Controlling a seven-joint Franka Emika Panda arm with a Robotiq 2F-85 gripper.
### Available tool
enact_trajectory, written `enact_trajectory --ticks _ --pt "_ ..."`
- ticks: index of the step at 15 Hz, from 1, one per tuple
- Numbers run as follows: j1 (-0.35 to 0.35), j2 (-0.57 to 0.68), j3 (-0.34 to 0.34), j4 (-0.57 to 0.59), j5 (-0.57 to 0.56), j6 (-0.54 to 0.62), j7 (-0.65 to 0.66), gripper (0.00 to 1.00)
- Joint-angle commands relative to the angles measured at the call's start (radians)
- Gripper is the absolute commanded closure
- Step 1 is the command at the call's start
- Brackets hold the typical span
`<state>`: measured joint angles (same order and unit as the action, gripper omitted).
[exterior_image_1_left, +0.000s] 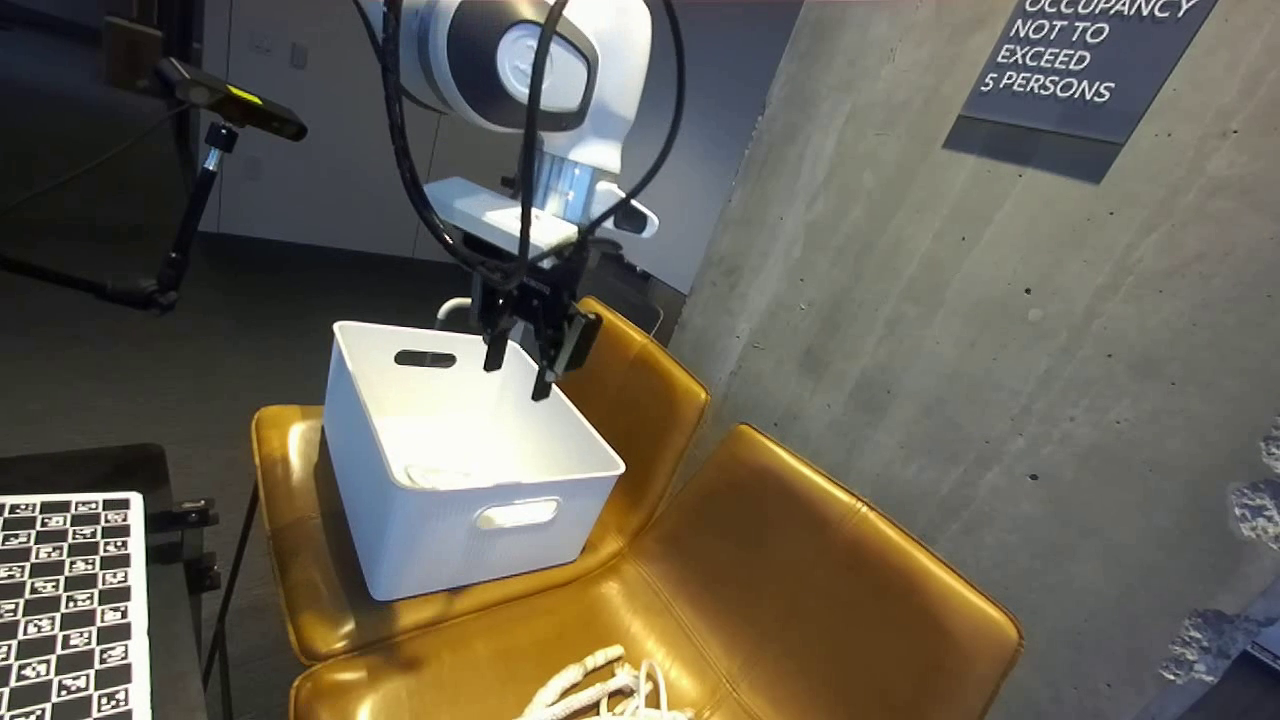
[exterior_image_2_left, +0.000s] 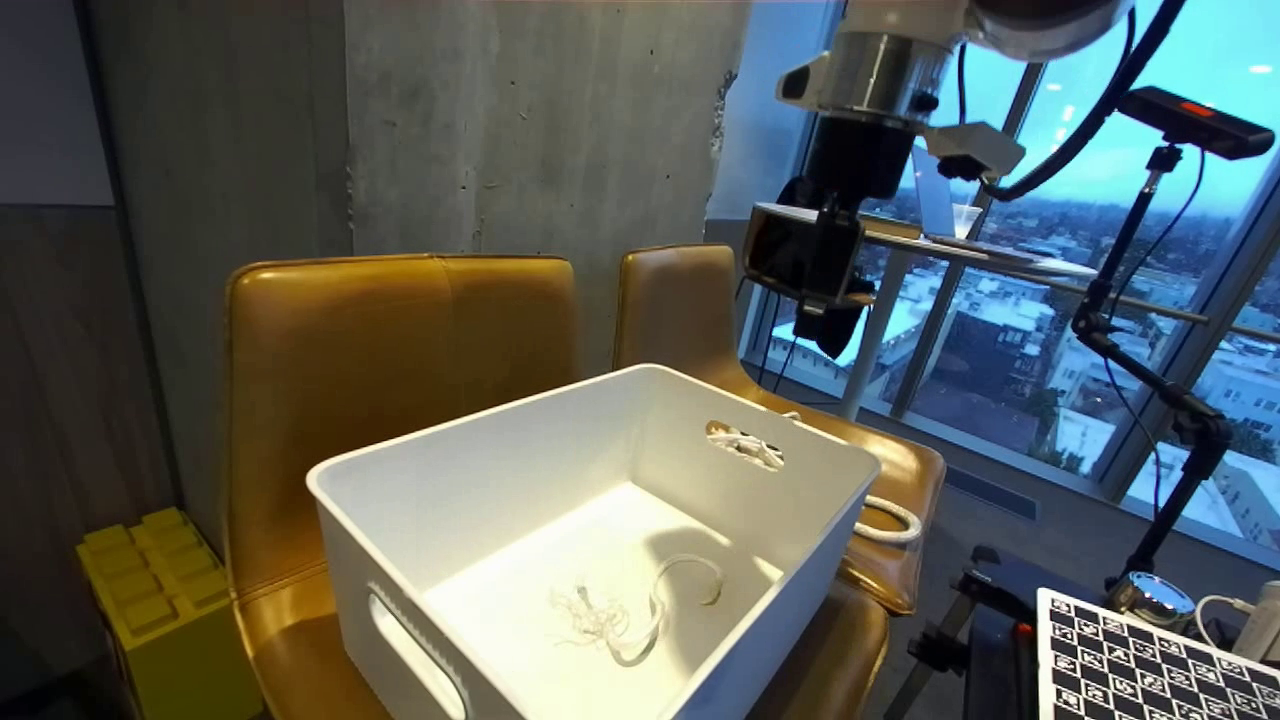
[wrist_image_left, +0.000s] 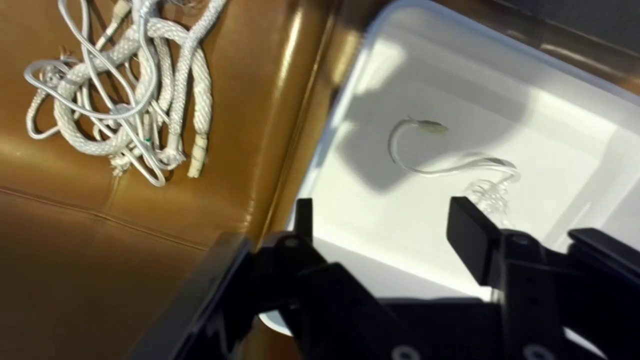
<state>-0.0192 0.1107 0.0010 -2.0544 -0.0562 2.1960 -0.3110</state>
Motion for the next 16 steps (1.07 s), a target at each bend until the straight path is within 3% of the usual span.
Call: enact_trajectory --ticks 1,5,10,16 --pt "-0.087 -0.008 -0.063 -0.096 0.020 0.088 -0.163 0.01" --pt "-0.161 0.001 -0.109 -0.201 0.023 0.189 -0.307 0.00" --pt "-0.178 0.032 -0.106 -0.360 0.038 0.344 -0.380 0.00" --pt "-0.215 0.192 -0.097 -0.368 0.039 0.467 -0.385 0.00"
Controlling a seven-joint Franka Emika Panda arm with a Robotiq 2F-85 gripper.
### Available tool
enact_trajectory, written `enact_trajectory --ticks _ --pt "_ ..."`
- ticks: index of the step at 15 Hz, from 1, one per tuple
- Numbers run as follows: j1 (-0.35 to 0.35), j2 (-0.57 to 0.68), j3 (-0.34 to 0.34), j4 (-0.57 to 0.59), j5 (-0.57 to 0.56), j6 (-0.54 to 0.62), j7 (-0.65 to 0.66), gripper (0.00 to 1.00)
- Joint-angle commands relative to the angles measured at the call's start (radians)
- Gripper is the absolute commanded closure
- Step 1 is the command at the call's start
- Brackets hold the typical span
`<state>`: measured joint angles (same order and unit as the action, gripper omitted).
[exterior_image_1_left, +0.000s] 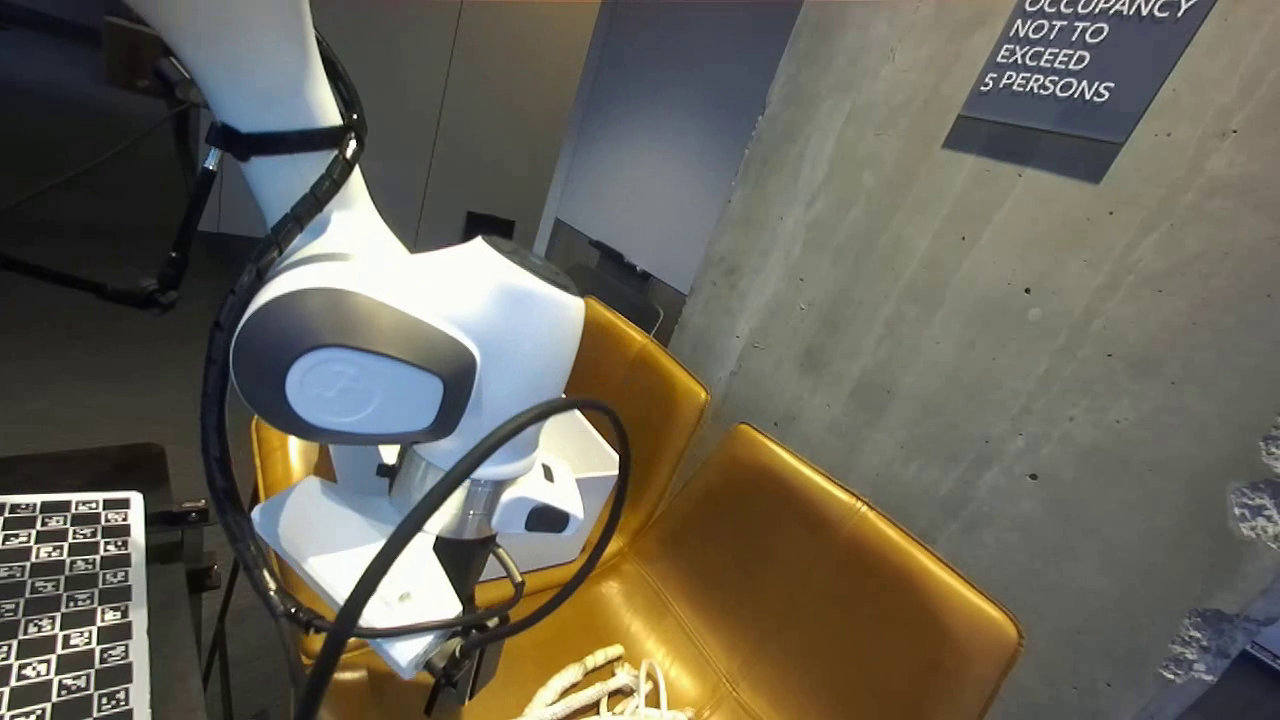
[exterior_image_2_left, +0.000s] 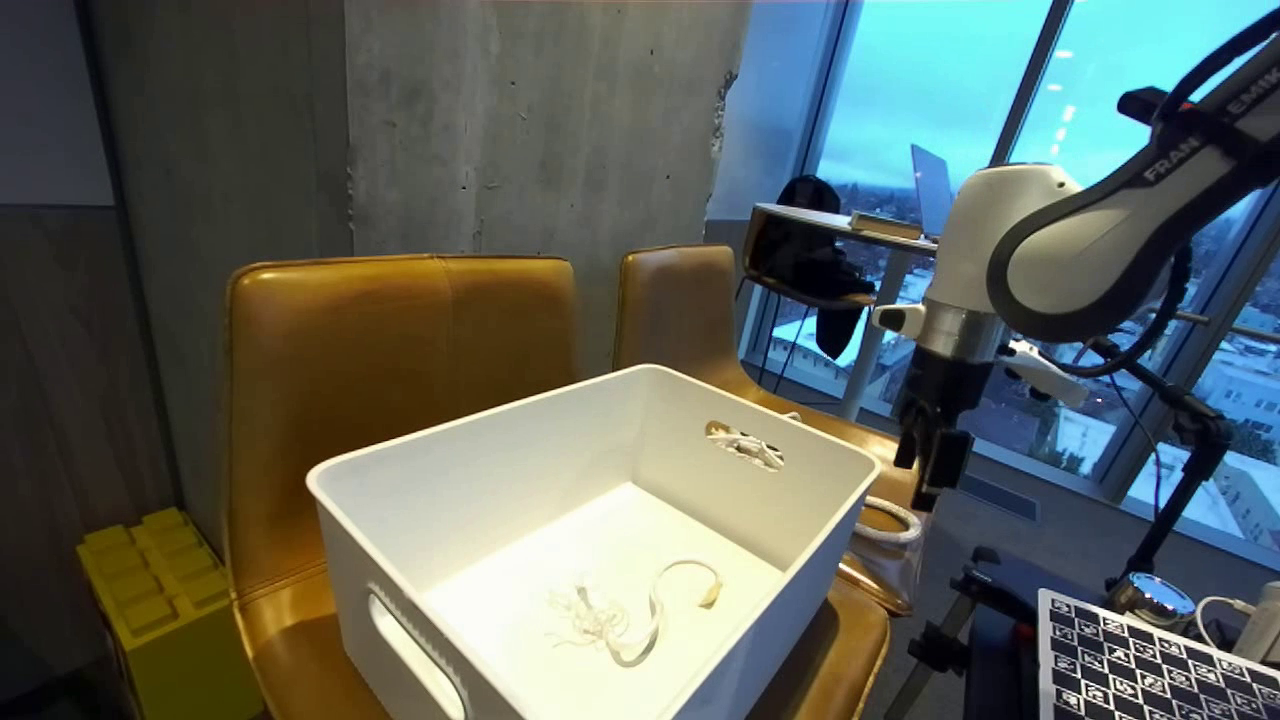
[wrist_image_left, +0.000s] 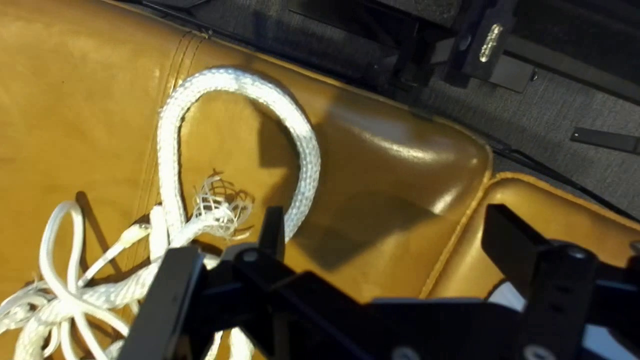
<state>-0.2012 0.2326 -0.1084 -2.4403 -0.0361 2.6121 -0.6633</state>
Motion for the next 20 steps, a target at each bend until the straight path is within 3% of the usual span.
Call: enact_trajectory --ticks 1,9,11,16,20 --pt "-0.042 0.097 0.015 0.020 0.014 0.070 -0.029 0.00" --pt "-0.098 0.308 0.020 0.097 -0.039 0.157 0.003 0.02" --pt "-0.109 0.348 0.016 0.129 -0.055 0.157 0.006 0.26" --pt "-0.114 0.351 0.012 0.119 -0.082 0.156 0.002 0.58" --pt "-0.115 0.319 0.017 0.112 -0.088 0.134 0.003 0.91"
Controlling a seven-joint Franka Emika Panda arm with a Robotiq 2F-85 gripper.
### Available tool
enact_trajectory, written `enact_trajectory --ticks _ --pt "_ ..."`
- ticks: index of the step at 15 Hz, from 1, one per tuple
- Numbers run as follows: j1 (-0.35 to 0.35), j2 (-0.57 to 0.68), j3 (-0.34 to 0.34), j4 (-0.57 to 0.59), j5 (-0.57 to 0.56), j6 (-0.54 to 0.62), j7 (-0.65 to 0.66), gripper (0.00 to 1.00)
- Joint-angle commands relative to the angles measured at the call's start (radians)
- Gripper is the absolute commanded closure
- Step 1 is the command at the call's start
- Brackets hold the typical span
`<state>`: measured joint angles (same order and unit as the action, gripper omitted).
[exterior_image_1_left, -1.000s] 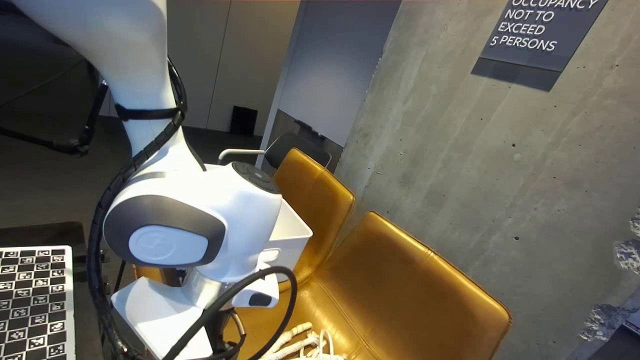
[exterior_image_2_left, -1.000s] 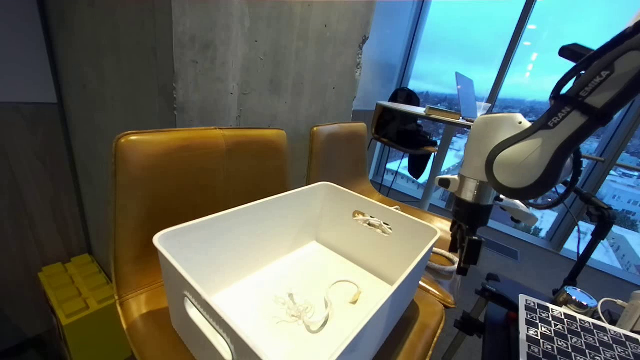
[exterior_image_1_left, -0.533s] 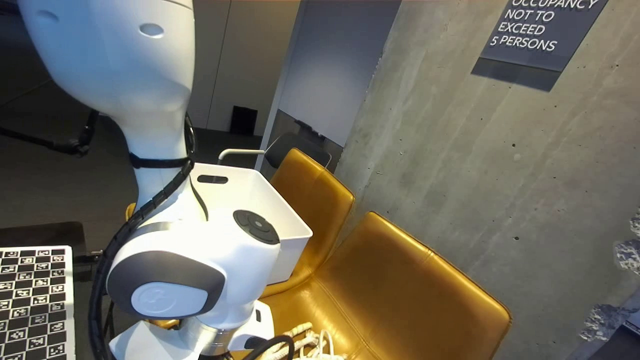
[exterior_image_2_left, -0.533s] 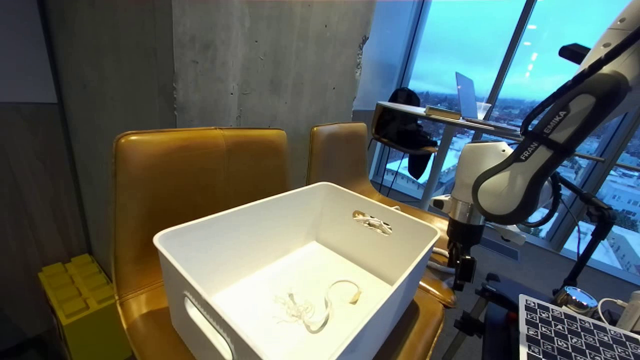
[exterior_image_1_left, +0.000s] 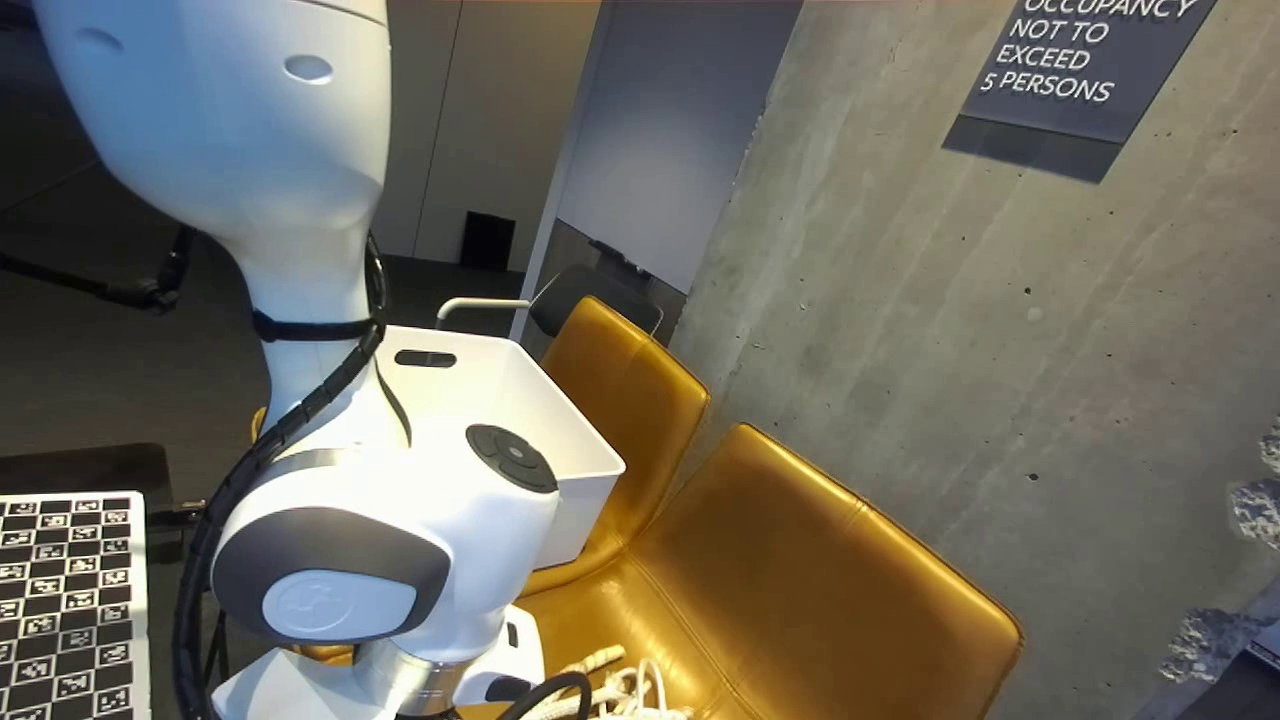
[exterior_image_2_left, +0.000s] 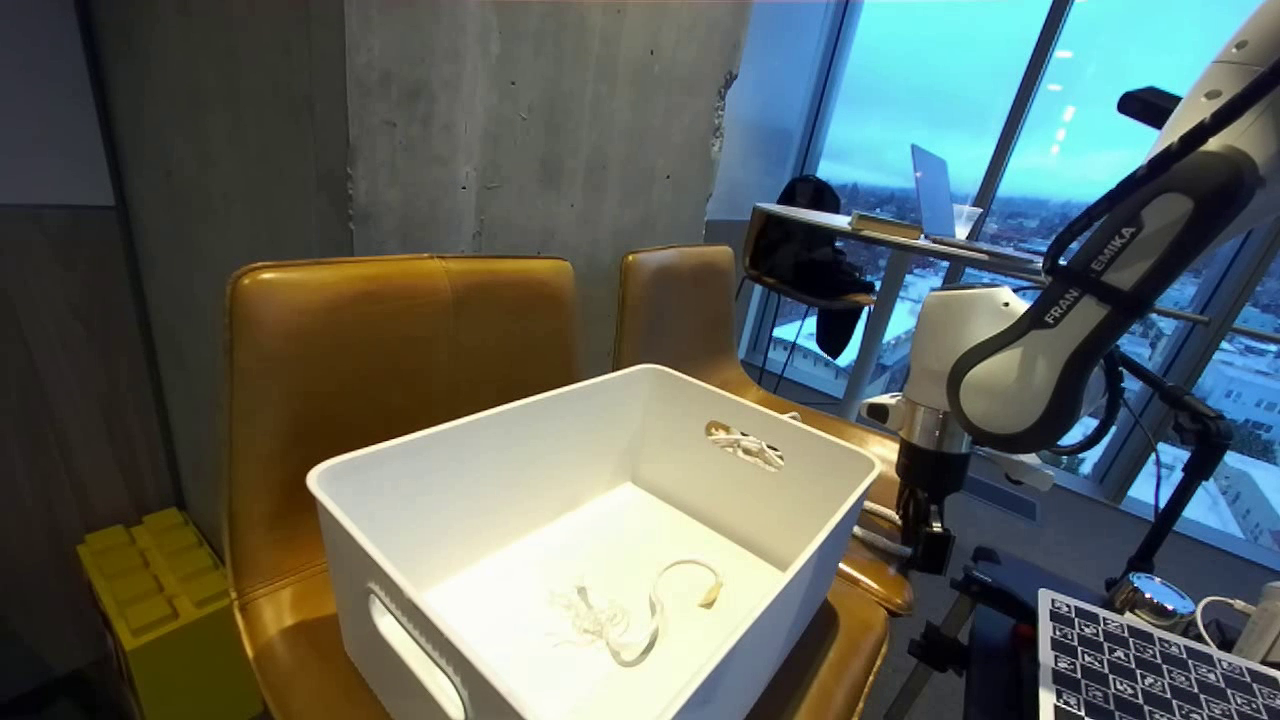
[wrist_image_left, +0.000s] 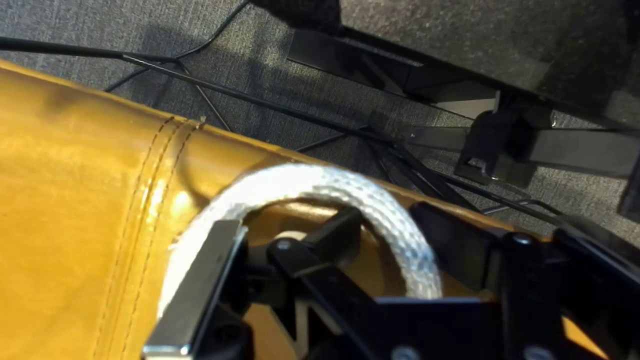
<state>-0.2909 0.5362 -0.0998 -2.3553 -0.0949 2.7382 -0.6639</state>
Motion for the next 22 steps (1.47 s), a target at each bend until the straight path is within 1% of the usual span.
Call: enact_trajectory --ticks 1,2,5,8,11,15,19,22 --pt "-0.021 0.005 0.009 0.027 -0.030 0.000 0.007 0.98" --pt "-0.015 -0.012 0.010 0.027 -0.030 -0.012 0.013 1.00" --pt "0.005 -0.091 0.016 0.042 -0.022 -0.085 0.031 0.99" --pt "0.026 -0.190 0.024 0.098 -0.012 -0.170 0.044 1.00" --pt "0.046 -0.285 0.034 0.181 0.009 -0.276 0.050 1.00" --pt "0.095 -0.377 0.032 0.335 0.005 -0.434 0.083 1.00" --pt "0.151 -0.418 0.043 0.534 0.005 -0.613 0.122 1.00" --pt "0.199 -0.434 0.063 0.684 -0.001 -0.733 0.158 1.00"
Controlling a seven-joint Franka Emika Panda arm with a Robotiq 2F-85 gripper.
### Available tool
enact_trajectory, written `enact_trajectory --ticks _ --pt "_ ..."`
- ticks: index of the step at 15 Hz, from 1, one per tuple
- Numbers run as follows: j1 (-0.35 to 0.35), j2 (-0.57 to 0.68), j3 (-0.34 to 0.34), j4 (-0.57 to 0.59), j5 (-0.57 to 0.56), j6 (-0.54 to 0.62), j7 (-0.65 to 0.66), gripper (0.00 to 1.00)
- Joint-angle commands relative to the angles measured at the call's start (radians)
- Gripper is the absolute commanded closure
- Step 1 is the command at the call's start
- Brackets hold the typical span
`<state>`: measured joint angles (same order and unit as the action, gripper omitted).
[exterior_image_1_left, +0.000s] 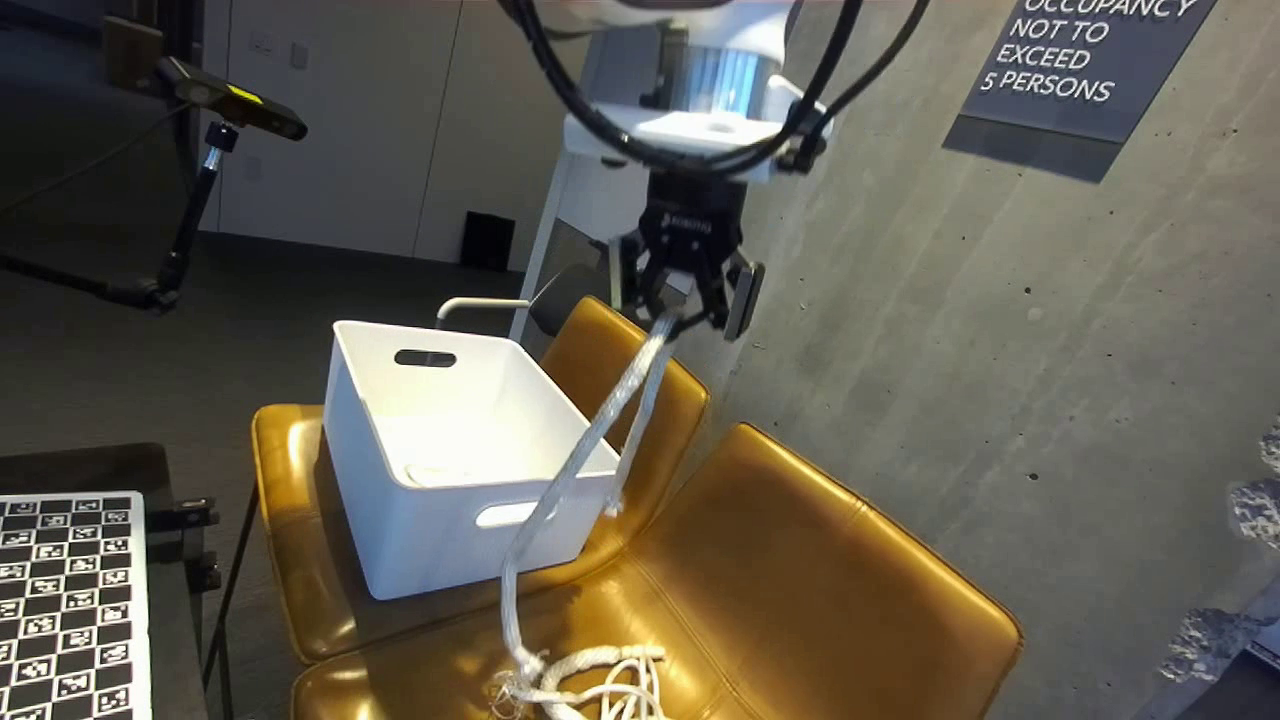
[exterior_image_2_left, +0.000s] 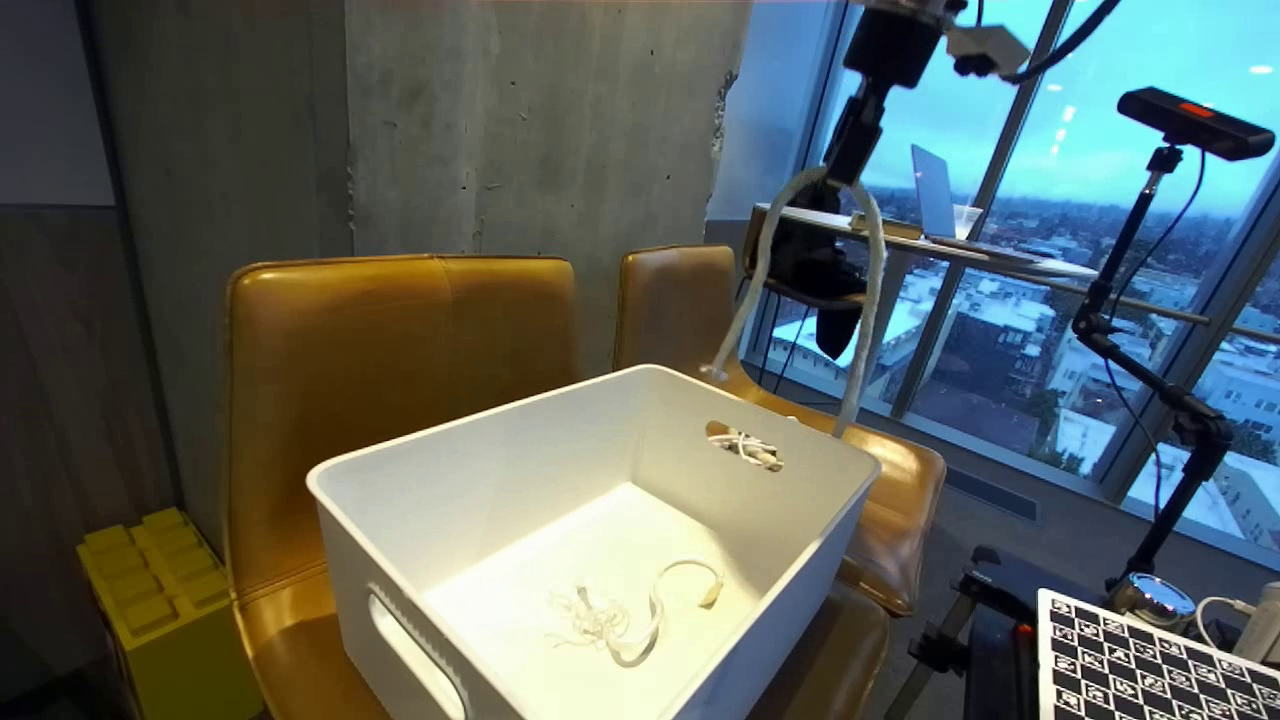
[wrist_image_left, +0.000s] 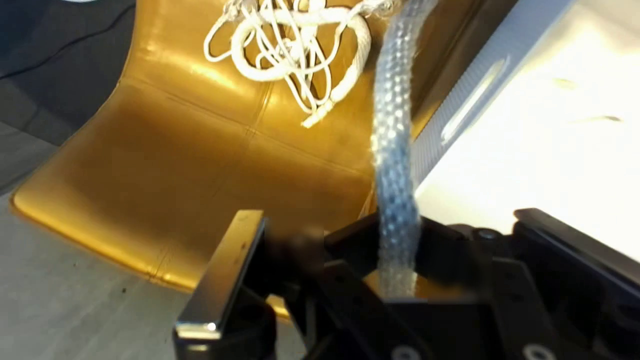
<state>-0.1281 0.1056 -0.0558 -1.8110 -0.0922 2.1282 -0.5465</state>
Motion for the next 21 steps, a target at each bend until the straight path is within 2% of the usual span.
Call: enact_trajectory --ticks 1,6,8,12,16,17,18,21 --pt "0.053 -0.008 0.029 0.187 -0.004 -0.163 0.053 1.00" --pt "0.152 -0.015 0.101 0.368 -0.024 -0.310 0.143 1.00" --pt "0.185 -0.012 0.126 0.391 -0.029 -0.327 0.177 1.00" --pt "0.215 -0.014 0.145 0.335 -0.020 -0.316 0.210 1.00" --pt "0.204 -0.062 0.138 0.150 0.018 -0.242 0.196 1.00" --pt "0.198 -0.066 0.136 0.111 0.025 -0.220 0.184 0.75" --pt "0.193 -0.069 0.133 0.077 0.030 -0.199 0.177 0.73" --pt "0.175 -0.073 0.119 -0.009 0.036 -0.141 0.159 0.53"
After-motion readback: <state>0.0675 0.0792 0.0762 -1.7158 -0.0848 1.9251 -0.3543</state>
